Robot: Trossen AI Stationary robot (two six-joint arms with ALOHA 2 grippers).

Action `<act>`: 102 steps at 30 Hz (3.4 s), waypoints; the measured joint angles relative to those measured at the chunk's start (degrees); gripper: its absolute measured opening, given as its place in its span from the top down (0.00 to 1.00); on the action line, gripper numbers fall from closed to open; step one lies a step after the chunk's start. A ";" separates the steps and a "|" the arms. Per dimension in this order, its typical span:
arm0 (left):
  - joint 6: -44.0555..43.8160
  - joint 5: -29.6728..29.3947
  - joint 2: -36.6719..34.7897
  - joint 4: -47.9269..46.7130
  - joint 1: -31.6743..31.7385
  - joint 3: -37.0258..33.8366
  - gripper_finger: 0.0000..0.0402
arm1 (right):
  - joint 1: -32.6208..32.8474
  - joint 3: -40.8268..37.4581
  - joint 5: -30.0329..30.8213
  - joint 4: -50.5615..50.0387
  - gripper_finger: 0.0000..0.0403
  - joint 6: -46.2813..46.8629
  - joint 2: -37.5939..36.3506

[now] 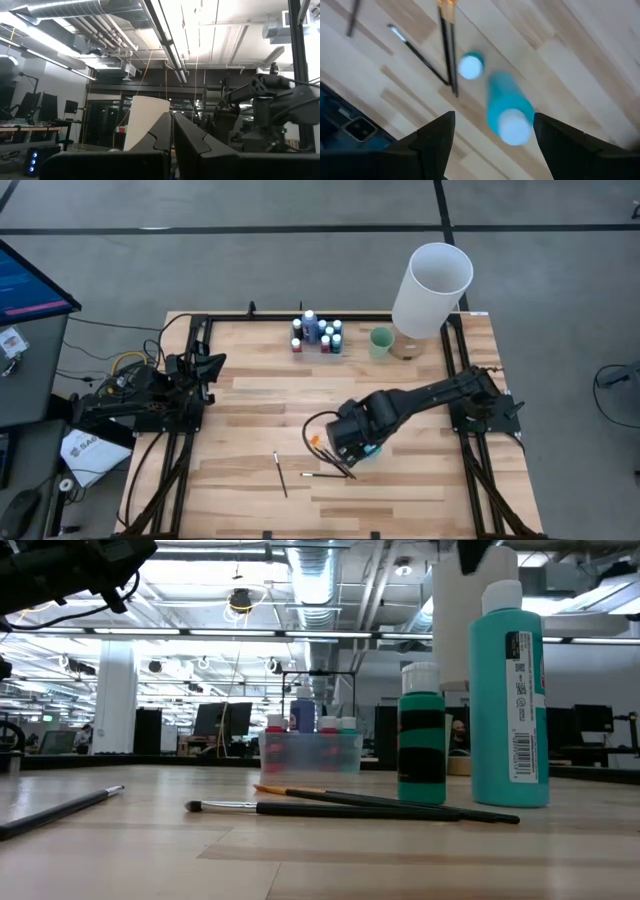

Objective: Pick & Place Paint Supplies
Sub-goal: Put the large light blue paint bottle into the transparent bin

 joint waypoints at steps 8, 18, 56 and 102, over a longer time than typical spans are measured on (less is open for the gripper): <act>0.00 0.01 0.00 0.00 0.00 0.00 1.00 | 3.21 -16.97 0.49 -0.18 0.34 13.27 -17.68; 0.00 -0.01 0.00 0.00 0.00 0.00 1.00 | 7.74 -31.62 4.45 10.48 0.34 29.05 -27.82; 0.00 -0.01 0.00 0.00 0.00 0.01 1.00 | 1.45 -27.99 -3.24 20.57 0.34 13.73 -14.46; 0.00 -0.01 0.00 0.00 0.02 0.00 1.00 | -9.00 -17.00 0.52 5.91 0.72 5.57 -10.25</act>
